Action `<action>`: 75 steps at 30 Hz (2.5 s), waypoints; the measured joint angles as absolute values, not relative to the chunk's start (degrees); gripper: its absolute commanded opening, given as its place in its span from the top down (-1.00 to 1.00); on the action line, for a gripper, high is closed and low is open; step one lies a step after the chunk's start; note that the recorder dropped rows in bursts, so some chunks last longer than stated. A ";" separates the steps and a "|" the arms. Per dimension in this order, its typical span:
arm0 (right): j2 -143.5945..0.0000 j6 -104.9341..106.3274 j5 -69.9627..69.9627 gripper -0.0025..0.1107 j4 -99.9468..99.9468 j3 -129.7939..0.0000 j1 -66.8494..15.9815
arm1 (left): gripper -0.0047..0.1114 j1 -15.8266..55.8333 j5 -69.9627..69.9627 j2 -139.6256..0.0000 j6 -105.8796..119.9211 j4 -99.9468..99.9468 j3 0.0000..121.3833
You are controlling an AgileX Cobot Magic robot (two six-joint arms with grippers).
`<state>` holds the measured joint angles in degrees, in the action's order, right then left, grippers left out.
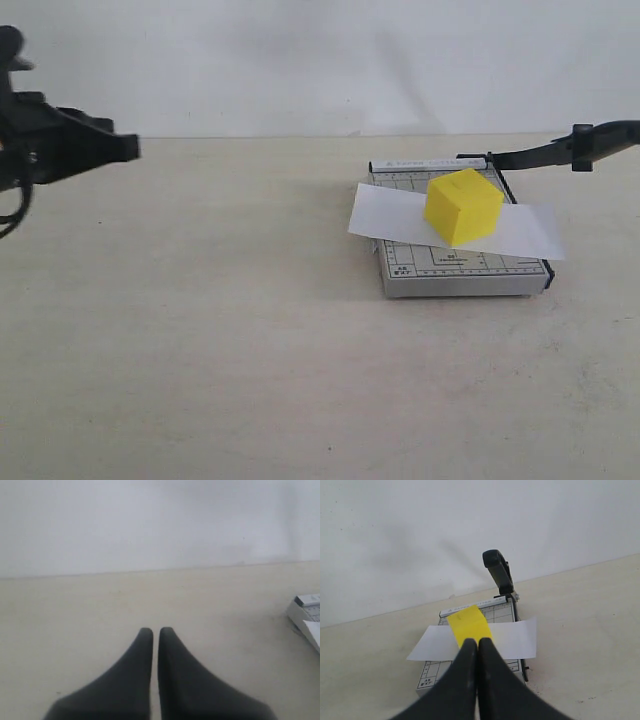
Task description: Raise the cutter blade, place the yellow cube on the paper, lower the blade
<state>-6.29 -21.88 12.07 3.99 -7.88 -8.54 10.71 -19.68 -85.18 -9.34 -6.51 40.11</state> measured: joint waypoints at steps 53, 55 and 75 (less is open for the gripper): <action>-58.87 3.47 42.79 0.42 5.64 -60.13 -8.54 | 0.84 -5.55 12.95 -0.84 -22.86 -14.06 0.22; -62.78 4.82 46.23 0.18 5.73 -64.01 -8.54 | 0.84 -5.55 12.95 -0.84 -22.86 -13.84 0.22; -85.97 -4.14 38.58 0.05 9.35 -68.41 -8.54 | 0.84 -5.55 12.86 -0.84 -22.86 -13.23 0.22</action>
